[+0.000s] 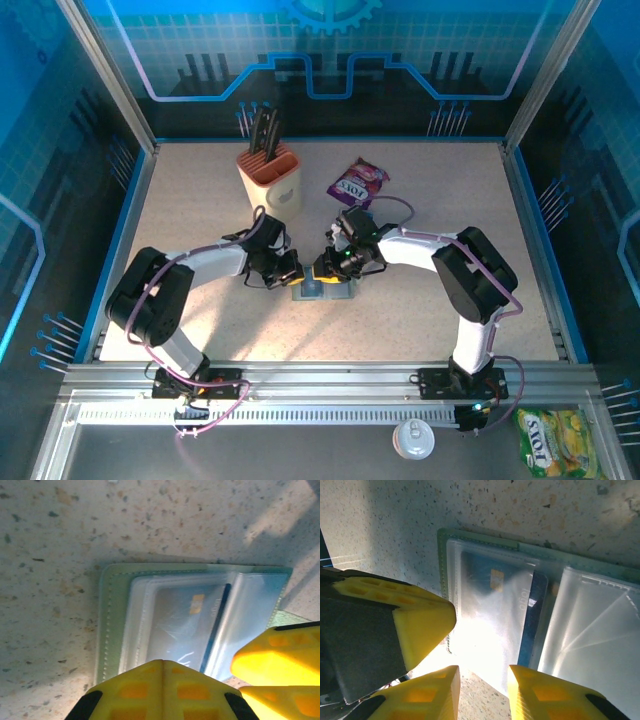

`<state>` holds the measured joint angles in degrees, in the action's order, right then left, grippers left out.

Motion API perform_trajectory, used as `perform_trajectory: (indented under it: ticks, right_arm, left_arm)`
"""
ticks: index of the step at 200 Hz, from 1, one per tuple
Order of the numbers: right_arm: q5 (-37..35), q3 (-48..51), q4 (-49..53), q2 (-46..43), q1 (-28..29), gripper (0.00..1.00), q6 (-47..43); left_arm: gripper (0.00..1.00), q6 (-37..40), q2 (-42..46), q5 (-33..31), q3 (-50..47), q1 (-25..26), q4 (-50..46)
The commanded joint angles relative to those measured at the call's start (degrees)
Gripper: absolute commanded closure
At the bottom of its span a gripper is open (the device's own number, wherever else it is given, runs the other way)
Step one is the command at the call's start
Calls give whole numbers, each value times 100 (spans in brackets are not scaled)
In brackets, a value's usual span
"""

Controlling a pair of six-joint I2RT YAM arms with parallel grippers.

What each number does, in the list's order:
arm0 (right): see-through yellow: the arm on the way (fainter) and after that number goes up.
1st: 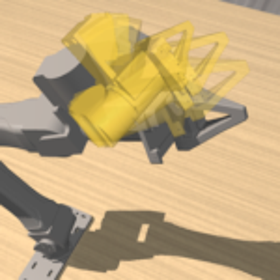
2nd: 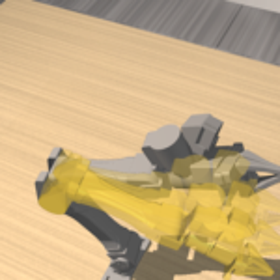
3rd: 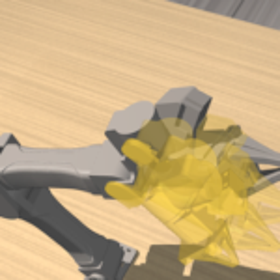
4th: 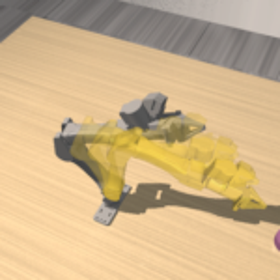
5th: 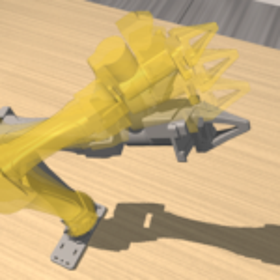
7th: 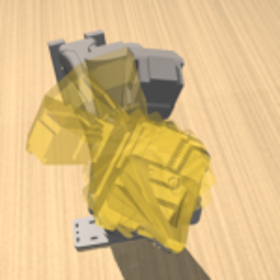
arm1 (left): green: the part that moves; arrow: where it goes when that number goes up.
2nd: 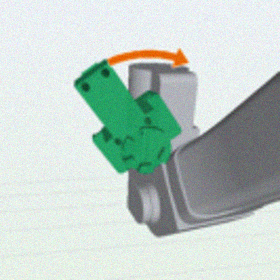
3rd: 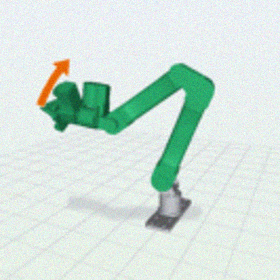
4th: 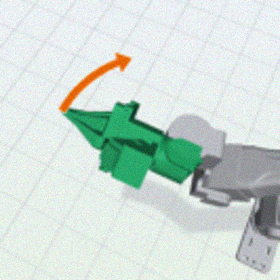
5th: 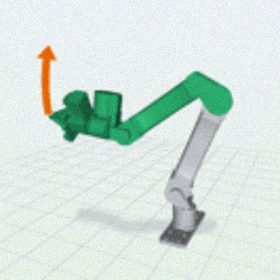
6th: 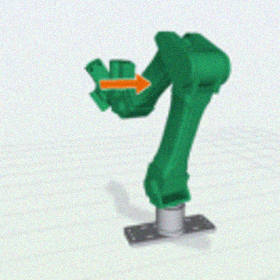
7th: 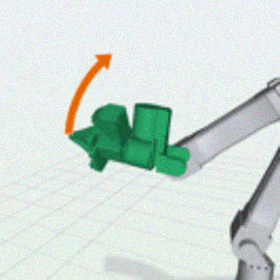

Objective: Take the credit cards out of the card holder

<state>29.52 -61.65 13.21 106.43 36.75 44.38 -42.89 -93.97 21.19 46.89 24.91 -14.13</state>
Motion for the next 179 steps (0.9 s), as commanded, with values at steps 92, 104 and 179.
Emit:
perform_trajectory:
  ticks: [92,104,179]
  right_arm:
    - [1,-414,468,273,95,68,-269]
    - [-43,-424,522,274,95,68,-311]
    - [45,-418,463,396,112,68,-290]
  left_arm:
    - [99,323,-268,-168,2,-21,-387]
    - [99,323,-279,-174,0,-21,-406]
    - [99,328,-279,-164,-10,-22,-433]
